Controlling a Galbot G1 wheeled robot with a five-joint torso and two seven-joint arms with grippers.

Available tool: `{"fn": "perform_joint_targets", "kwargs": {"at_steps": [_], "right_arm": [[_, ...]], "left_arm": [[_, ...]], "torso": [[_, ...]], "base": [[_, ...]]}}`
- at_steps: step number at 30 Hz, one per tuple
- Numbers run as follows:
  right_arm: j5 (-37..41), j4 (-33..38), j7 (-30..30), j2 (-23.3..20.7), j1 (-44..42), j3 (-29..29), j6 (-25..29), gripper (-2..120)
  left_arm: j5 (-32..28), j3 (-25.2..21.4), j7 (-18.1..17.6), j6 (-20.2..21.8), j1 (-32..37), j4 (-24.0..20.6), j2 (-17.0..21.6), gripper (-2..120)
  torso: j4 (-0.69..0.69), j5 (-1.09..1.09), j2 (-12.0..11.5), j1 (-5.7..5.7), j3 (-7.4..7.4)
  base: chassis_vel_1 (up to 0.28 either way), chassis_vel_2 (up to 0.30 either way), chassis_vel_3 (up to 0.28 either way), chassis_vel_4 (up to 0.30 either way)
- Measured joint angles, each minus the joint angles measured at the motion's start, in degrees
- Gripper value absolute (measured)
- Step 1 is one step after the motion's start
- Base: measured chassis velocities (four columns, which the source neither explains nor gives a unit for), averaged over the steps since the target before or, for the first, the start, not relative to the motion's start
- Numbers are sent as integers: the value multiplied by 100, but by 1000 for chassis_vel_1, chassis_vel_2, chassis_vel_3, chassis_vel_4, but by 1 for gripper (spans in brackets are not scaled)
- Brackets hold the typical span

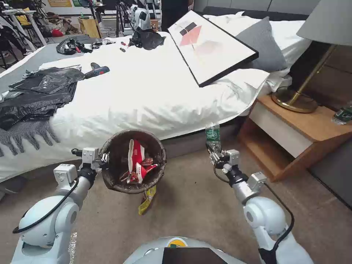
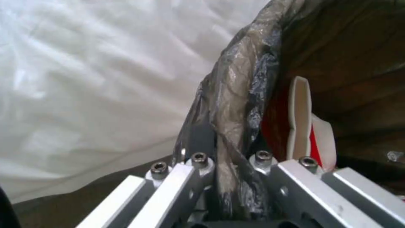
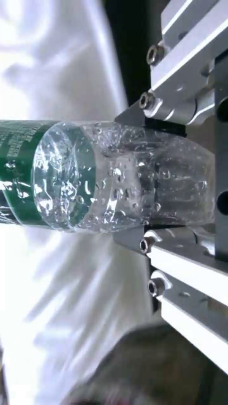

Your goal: Pick up the trash bin, then pick up the garbage from the floor and place it into the trash bin.

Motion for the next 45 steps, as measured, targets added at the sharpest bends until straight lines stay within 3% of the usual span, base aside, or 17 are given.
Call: {"fn": "perform_joint_targets", "kwargs": {"at_steps": [4,8,17,19,32,45], "right_arm": [[216,208,-222,-356,205,-14,-17,31],[661,453,-145,-1170,644,-447,-314,31],[1109,513,-268,-1795,1661,-1020,-799,31],[1121,492,-320,-1829,1751,-1086,-831,31],[1119,410,-140,-1814,2822,-3058,-1230,31],[1148,190,427,-1625,3166,-3862,-1625,31]], "left_arm": [[4,32,3,24,-2,20,35,3],[20,51,1,81,-20,47,58,3],[38,85,-24,176,-49,51,62,3],[45,92,-28,185,-53,52,59,3],[104,164,-80,203,-76,62,50,3],[115,164,-111,205,-71,38,-2,3]], "torso": [[0,0,0,0,0],[1,1,0,0,1],[2,0,0,0,1],[1,0,0,0,1],[1,0,0,0,1],[0,-1,0,0,1]], "base": [[0,0,0,0],[0,0,0,0],[0,0,0,0],[0,0,0,0],[0,0,0,0],[0,0,0,0]]}}
